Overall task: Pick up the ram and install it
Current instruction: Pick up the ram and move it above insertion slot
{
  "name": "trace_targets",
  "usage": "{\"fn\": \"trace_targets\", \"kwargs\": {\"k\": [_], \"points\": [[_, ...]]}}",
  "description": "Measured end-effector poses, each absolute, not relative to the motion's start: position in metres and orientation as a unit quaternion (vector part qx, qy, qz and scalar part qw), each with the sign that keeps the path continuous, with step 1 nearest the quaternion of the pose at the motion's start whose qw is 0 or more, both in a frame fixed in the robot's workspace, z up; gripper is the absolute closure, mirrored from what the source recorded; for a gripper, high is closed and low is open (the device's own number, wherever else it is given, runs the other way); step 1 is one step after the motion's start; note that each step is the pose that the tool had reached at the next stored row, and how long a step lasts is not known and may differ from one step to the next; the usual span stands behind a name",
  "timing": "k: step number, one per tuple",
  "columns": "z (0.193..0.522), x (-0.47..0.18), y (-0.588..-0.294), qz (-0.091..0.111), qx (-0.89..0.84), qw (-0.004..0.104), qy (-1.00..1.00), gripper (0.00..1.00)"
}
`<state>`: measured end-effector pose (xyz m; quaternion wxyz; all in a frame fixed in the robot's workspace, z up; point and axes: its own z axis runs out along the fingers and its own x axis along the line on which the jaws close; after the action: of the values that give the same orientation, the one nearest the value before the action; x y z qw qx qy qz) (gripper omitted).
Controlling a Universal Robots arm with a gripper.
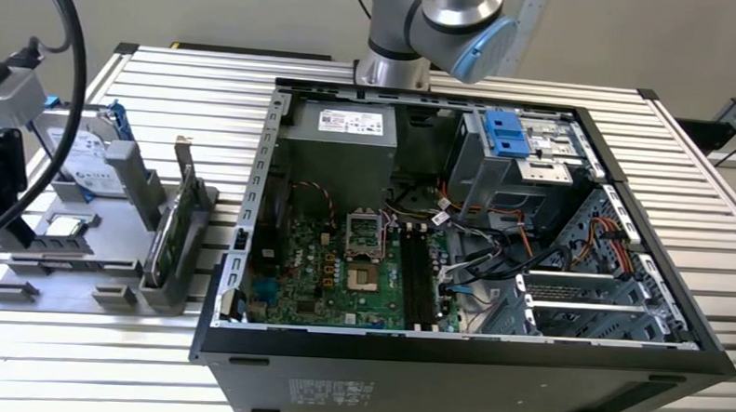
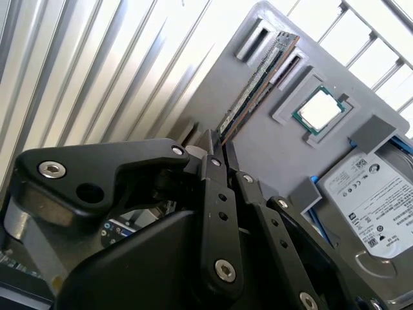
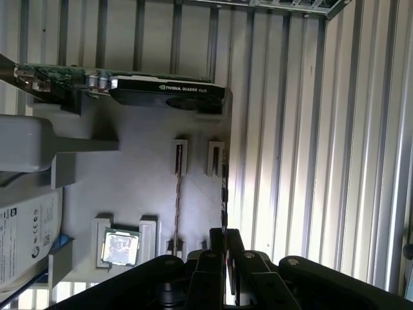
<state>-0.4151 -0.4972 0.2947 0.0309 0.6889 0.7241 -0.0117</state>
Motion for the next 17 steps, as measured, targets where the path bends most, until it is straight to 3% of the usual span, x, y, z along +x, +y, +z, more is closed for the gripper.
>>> {"fn": "trace_targets", "kwargs": {"k": [17], "points": [[0.3026,-0.4151,-0.4972,-0.012,0.689,0.031,0.724,1.00]]}}
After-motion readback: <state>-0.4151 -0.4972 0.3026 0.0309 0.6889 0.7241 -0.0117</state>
